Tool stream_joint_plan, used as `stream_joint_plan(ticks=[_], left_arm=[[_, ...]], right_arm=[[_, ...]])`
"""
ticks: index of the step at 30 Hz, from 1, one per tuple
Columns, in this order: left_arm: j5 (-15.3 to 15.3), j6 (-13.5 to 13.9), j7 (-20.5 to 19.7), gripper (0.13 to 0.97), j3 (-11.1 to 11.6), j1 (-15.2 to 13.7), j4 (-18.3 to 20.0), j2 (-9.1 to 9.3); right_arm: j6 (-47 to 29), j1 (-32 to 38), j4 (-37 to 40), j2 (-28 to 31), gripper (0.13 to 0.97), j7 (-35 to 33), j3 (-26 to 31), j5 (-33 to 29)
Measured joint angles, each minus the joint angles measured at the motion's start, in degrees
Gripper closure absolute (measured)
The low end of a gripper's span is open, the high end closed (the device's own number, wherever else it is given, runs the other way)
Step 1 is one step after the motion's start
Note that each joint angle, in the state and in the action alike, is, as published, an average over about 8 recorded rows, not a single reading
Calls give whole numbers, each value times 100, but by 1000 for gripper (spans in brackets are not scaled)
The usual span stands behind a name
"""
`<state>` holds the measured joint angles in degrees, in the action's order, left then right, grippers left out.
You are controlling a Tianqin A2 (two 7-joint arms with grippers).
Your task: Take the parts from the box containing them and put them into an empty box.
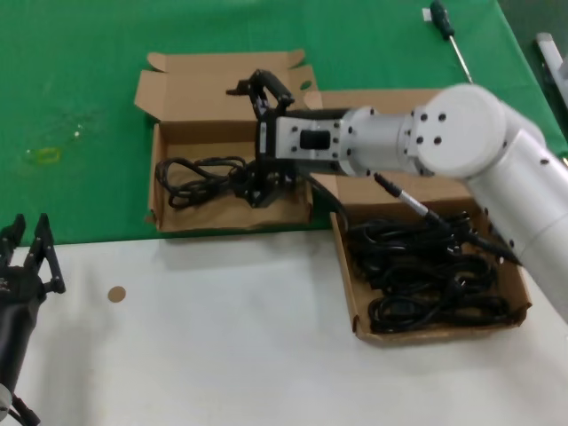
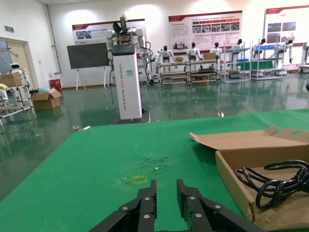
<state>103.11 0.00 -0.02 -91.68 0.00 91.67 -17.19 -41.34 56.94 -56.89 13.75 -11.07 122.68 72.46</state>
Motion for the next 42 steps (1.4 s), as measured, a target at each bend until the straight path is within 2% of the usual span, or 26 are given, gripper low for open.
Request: stream_joint_plan(ticks=[5,13,17,25,26,34,42], left_arm=[[0,0,0,870,0,0,0,0],[1,0,0,730,0,0,0,0],[1,0,1,730,0,0,0,0],[1,0,3,518,0,0,0,0],[1,0,3,518,0,0,0,0],[1,0,2,318,0,0,0,0],[1,0,1,206,0,0,0,0]], right_arm=[[279,-384,-234,23,160,75,-209,206],[748,-1034,-630,62,129,200,-563,555],[987,-1360,-830,82,129,264,-740,732],[1462,-2014,-1230,122,129,391,-1097,1084],[1523,-2100,-1281,127,129,408,-1142,1129],[2000,-2754,-1682,167,129,535,-1500,1483],[2471,-3406,-2079,206,129,662,-1854,1833]])
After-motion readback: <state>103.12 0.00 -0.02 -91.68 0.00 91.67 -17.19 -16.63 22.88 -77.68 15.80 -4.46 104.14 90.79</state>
